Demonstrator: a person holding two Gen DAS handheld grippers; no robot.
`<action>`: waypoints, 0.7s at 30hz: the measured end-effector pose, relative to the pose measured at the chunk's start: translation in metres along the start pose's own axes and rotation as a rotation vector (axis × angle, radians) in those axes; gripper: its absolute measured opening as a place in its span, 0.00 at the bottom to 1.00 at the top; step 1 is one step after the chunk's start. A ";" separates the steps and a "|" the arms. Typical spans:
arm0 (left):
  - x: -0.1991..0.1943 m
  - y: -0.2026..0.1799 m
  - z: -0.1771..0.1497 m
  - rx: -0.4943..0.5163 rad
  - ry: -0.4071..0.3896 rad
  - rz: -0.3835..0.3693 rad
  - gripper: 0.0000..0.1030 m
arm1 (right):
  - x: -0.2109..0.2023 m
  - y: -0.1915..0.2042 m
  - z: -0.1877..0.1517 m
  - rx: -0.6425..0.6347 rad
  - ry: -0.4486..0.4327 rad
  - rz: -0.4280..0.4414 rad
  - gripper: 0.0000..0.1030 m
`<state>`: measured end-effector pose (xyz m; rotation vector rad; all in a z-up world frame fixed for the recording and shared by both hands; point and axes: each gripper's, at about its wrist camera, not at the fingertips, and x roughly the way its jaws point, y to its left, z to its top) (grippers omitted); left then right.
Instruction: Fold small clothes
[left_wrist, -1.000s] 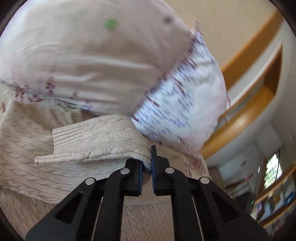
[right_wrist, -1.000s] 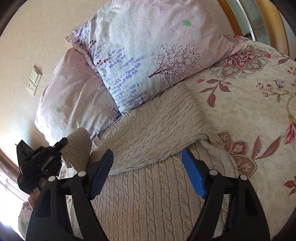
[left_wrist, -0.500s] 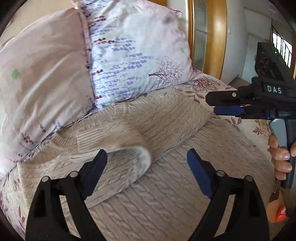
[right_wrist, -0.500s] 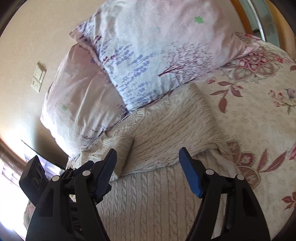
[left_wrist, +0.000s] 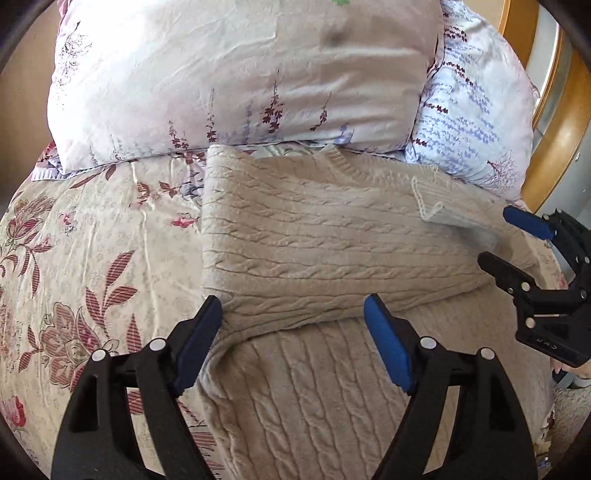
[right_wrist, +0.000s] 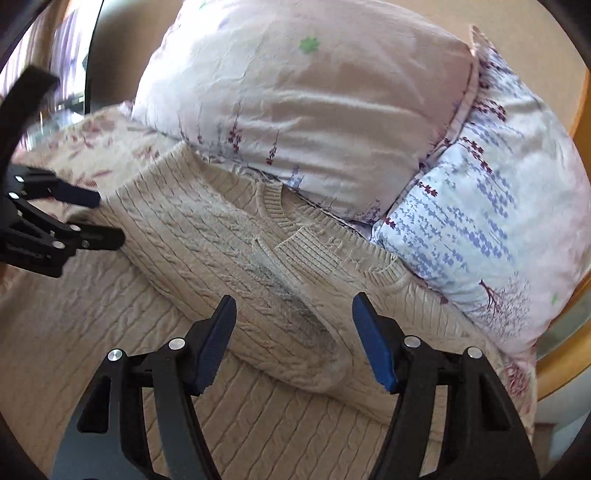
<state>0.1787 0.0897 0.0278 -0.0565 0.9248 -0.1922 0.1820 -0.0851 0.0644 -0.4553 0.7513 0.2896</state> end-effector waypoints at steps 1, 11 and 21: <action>0.001 0.000 -0.001 0.006 0.002 0.017 0.76 | 0.011 0.003 0.001 -0.027 0.029 -0.041 0.32; 0.011 0.014 -0.006 -0.044 0.012 0.011 0.76 | 0.007 -0.148 -0.079 0.800 0.038 0.090 0.06; -0.005 0.054 0.000 -0.268 -0.046 -0.143 0.75 | 0.020 -0.194 -0.158 1.206 0.045 0.456 0.47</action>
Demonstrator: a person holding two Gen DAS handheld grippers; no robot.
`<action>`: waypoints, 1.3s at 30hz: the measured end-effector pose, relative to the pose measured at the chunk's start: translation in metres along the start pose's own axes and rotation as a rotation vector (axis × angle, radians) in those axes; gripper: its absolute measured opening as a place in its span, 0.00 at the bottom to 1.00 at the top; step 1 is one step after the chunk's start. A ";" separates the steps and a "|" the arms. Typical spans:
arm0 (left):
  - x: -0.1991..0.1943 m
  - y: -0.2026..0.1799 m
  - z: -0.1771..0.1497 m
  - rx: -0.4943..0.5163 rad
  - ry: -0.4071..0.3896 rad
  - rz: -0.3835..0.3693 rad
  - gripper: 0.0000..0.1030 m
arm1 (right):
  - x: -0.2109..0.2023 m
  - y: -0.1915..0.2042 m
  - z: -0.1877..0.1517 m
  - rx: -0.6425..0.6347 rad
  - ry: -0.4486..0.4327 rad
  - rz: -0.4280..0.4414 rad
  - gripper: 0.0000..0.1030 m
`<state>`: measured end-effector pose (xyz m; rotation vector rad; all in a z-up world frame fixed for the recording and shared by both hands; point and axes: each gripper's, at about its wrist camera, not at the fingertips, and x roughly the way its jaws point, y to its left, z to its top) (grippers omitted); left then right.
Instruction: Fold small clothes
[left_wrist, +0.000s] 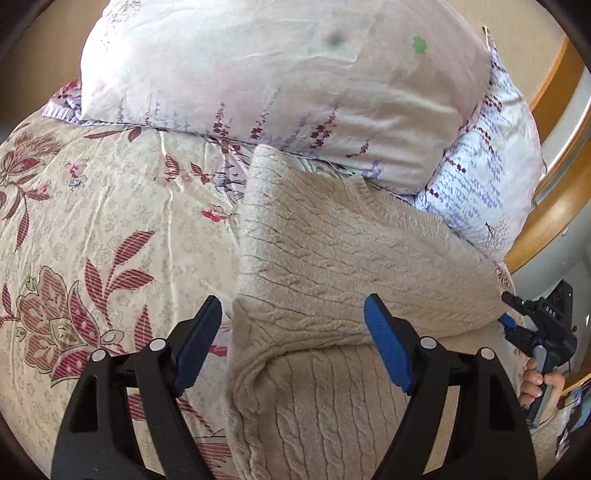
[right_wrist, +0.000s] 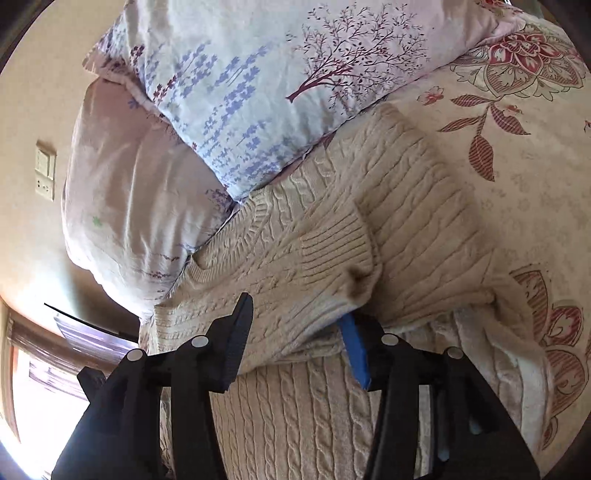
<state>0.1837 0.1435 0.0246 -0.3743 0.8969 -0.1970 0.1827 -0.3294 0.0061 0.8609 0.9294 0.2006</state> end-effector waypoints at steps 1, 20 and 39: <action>0.001 0.003 0.002 -0.016 0.001 0.000 0.71 | 0.000 -0.001 0.002 0.003 -0.003 -0.004 0.47; 0.054 0.013 0.062 -0.087 0.044 0.009 0.09 | 0.015 0.018 0.030 -0.146 -0.029 -0.088 0.07; 0.038 0.024 0.057 -0.066 -0.014 -0.005 0.26 | 0.006 0.042 0.011 -0.348 -0.166 -0.417 0.39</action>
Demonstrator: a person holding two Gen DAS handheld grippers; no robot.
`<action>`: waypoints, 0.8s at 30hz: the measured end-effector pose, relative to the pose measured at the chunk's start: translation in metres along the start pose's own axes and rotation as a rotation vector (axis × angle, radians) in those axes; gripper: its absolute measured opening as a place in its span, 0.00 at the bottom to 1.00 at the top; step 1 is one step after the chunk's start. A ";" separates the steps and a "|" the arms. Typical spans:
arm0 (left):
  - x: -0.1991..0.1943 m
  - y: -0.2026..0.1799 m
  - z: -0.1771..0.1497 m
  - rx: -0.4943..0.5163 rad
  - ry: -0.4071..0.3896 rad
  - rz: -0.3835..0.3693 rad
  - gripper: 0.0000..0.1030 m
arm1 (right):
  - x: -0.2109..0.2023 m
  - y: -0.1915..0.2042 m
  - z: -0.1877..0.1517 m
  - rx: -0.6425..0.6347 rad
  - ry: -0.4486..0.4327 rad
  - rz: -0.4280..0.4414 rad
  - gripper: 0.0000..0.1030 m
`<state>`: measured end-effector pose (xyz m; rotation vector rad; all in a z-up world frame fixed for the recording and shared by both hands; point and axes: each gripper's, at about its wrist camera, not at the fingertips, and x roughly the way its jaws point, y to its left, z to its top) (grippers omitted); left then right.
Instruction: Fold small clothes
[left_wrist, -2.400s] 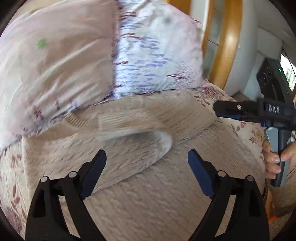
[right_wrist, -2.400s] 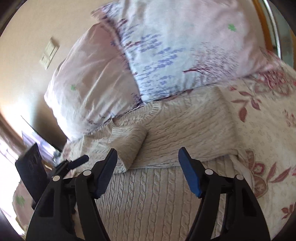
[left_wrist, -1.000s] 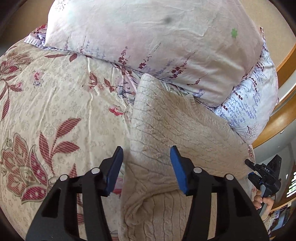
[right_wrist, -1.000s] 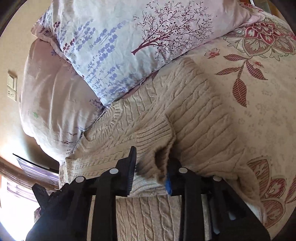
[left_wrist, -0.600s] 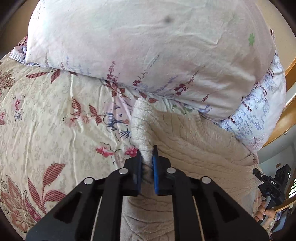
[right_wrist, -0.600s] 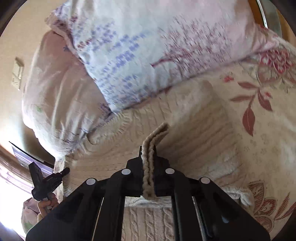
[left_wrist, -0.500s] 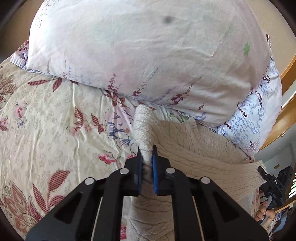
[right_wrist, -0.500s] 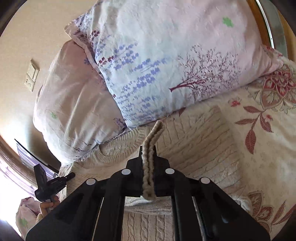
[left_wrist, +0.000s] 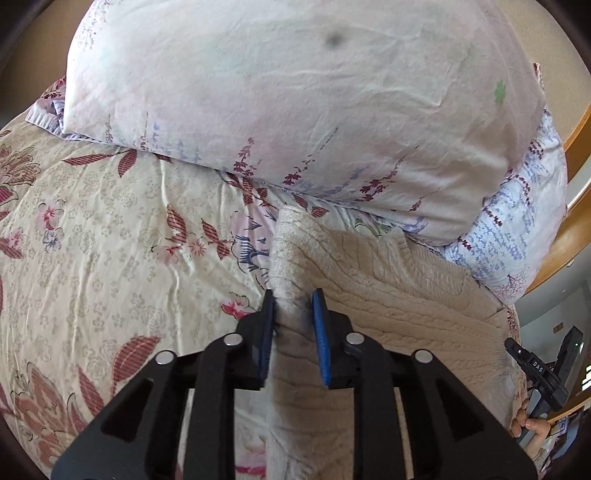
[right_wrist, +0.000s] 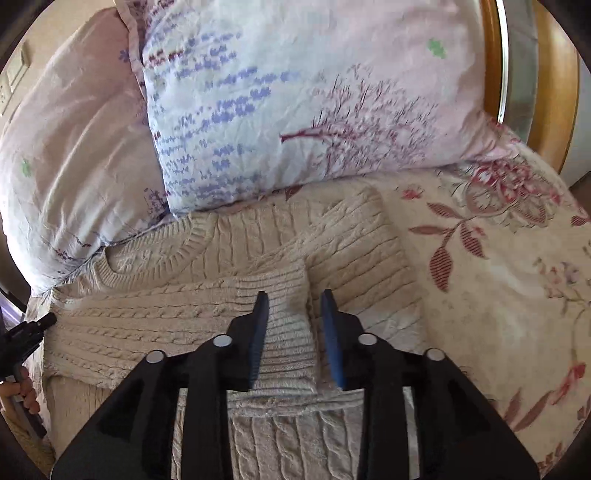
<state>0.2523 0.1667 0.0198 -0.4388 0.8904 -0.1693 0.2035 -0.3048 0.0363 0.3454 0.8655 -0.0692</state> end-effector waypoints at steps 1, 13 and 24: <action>-0.011 0.001 -0.004 0.004 -0.011 -0.028 0.37 | -0.012 -0.001 -0.001 -0.015 -0.030 0.021 0.45; -0.069 -0.029 -0.085 0.310 0.051 -0.022 0.45 | -0.008 0.013 -0.017 0.038 0.144 0.386 0.47; -0.050 -0.009 -0.079 0.256 0.053 0.156 0.19 | 0.001 0.014 -0.025 0.037 0.183 0.331 0.56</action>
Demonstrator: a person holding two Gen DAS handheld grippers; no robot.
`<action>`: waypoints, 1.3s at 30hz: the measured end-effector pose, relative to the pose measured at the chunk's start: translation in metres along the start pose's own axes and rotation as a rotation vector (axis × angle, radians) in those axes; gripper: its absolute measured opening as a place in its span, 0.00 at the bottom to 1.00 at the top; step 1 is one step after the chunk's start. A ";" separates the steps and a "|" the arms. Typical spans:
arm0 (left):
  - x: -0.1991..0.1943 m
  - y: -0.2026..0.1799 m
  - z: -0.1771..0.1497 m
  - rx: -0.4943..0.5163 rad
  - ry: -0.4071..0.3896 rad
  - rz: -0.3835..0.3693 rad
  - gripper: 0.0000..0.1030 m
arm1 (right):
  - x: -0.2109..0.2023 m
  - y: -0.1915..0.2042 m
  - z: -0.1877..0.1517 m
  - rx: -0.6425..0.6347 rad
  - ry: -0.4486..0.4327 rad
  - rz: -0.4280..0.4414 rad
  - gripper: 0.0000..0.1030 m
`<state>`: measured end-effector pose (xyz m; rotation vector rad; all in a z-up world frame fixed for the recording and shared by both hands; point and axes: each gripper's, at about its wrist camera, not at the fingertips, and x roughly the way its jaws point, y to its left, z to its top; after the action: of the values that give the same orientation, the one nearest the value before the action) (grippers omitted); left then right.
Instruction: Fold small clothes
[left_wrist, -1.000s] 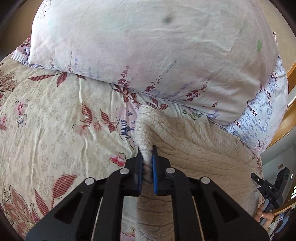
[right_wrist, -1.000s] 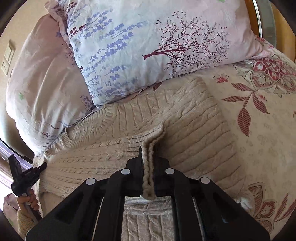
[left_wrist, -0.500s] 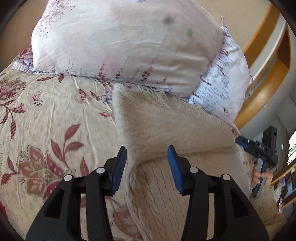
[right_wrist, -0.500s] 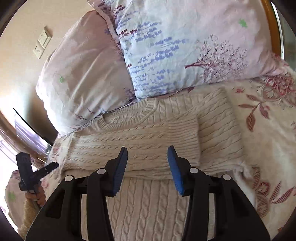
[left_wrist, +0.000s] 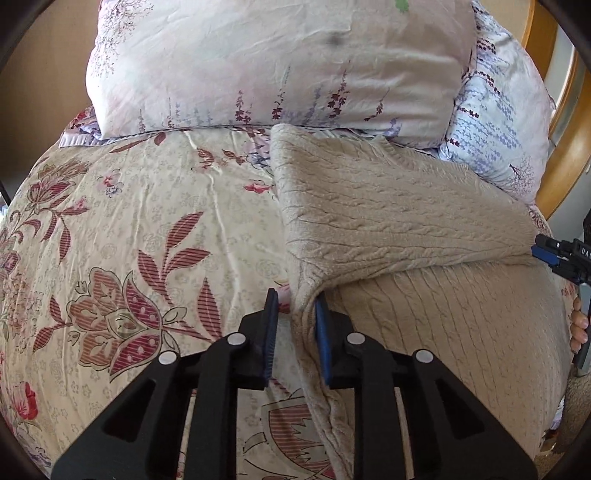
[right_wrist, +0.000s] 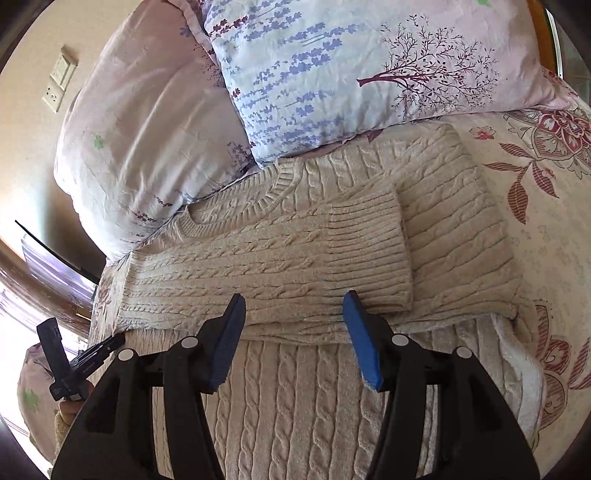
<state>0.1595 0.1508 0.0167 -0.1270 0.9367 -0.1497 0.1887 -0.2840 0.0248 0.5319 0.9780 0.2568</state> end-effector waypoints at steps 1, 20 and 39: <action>0.000 0.004 0.000 -0.019 -0.003 -0.003 0.19 | 0.000 0.000 0.000 -0.001 -0.001 -0.001 0.56; -0.048 0.015 -0.044 -0.123 -0.087 -0.190 0.58 | -0.093 -0.055 -0.029 0.130 -0.136 0.061 0.71; -0.076 0.002 -0.128 -0.245 -0.055 -0.429 0.48 | -0.129 -0.097 -0.129 0.177 -0.036 0.147 0.52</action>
<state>0.0123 0.1616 0.0013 -0.5569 0.8607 -0.4258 0.0077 -0.3822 0.0080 0.7699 0.9324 0.2924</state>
